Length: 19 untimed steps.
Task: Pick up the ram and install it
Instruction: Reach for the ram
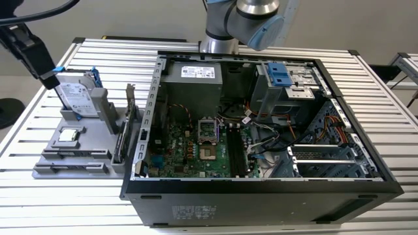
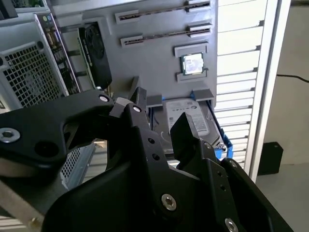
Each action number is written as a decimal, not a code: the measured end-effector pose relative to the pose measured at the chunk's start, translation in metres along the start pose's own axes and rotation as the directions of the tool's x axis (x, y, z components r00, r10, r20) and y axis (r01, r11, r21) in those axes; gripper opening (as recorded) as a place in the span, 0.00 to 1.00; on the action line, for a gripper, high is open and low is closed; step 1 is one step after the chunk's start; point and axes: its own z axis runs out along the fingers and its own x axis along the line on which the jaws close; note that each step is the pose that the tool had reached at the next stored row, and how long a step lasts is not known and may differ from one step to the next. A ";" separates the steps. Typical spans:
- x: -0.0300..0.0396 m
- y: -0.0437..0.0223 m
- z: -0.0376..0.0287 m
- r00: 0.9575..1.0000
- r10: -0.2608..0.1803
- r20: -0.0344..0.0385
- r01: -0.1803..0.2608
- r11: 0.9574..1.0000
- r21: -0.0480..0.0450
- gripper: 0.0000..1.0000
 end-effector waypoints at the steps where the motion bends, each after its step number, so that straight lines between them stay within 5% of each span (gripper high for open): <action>1: 0.0000 0.0000 -0.0001 1.000 0.005 0.000 -0.005 1.000 0.000 1.00; 19: -0.0002 -0.0002 -0.0002 0.996 0.086 0.004 -0.086 0.996 0.002 1.00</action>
